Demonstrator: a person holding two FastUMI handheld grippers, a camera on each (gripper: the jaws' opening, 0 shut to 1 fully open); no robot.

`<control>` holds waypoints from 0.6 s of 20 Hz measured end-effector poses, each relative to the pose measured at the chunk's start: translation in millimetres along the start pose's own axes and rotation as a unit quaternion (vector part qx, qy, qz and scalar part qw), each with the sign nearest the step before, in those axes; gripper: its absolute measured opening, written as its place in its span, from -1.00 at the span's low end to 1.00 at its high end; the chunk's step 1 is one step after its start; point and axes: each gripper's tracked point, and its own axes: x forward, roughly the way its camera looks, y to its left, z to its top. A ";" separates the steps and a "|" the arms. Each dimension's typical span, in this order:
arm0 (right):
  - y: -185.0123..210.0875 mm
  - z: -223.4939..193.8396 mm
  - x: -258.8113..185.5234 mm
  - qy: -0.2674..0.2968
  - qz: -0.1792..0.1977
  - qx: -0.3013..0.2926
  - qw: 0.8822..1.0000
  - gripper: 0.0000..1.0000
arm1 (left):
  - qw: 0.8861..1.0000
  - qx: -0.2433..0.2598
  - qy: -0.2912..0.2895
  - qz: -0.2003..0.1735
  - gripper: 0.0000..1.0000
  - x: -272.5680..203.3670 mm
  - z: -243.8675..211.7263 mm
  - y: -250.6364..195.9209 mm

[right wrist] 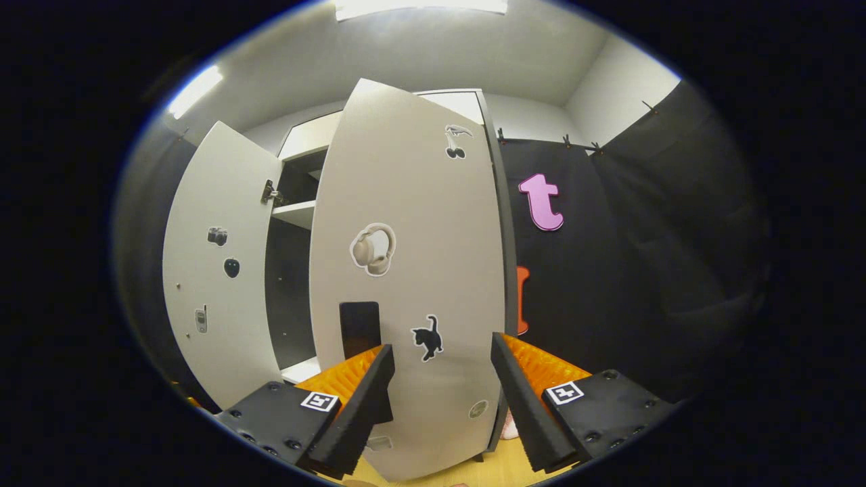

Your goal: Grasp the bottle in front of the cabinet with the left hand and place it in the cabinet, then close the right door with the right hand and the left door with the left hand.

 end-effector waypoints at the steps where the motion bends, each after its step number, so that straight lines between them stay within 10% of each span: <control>1: 6.6 -2.6 3.6 0.002 0.005 0.000 1.000 0.91 | 1.000 -0.001 0.000 0.003 0.92 0.0 -0.4 1.9; 12: 43.9 -32.2 37.6 0.038 0.035 -0.007 0.999 0.90 | 0.999 -0.009 -0.012 0.050 0.92 0.9 11.0 45.7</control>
